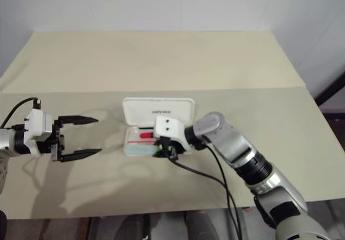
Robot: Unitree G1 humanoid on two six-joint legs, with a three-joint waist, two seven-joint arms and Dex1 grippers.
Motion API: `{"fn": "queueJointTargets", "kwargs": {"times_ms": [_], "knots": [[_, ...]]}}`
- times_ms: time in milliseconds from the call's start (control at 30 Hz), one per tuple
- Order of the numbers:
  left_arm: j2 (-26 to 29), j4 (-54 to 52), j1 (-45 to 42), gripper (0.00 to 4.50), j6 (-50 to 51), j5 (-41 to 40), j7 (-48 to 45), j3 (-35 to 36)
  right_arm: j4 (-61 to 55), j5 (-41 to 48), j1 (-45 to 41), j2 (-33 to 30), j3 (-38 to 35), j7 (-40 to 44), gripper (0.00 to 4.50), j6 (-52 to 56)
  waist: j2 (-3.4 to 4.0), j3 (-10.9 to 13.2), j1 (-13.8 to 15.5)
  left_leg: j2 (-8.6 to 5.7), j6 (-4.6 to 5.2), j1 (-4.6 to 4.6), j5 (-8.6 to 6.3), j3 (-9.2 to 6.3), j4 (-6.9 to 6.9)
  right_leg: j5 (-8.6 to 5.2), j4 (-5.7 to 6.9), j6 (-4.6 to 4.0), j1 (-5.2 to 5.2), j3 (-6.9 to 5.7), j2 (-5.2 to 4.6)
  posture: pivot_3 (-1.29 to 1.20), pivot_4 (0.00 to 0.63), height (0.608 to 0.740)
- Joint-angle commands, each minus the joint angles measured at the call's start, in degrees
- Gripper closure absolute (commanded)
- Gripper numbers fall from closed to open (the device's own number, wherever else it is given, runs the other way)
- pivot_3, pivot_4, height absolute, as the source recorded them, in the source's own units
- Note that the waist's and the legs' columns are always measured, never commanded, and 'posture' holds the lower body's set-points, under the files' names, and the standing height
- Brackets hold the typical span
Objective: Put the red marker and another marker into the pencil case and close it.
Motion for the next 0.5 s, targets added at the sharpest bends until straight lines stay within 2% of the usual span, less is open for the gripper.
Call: {"fn": "queueJointTargets", "kwargs": {"times_ms": [33,433,500], "knots": [[0.61,-2.25,0.05,0.00,0.16,-1.35,0.60,1.75,0.59,-0.67,-1.82,1.05,0.52,-0.06,3.40,-1.60,0.00,0.00,0.00,0.00,0.00,0.00,0.00,0.00,-0.01,0.00,0.00,0.00,0.00,0.00,0.00,0.00,0.150,0.740],[0.19,-3.28,0.43,0.00,0.32,-1.48,2.13,1.95,5.48,-3.18,-3.66,1.82,2.04,1.68,3.40,-6.08,0.00,0.00,-0.32,0.00,0.00,0.01,0.00,0.00,-0.15,-0.02,-0.03,-0.02,-0.04,-0.01,0.00,0.00,0.150,0.740],[0.23,-3.66,0.83,0.00,0.39,-1.62,2.35,2.22,6.18,-3.67,-3.73,1.87,1.94,1.84,2.67,-7.07,0.00,0.00,-0.47,0.00,0.00,0.01,0.00,-0.01,-0.17,-0.02,-0.03,-0.02,-0.04,-0.02,0.01,0.00,0.150,0.740]]}}
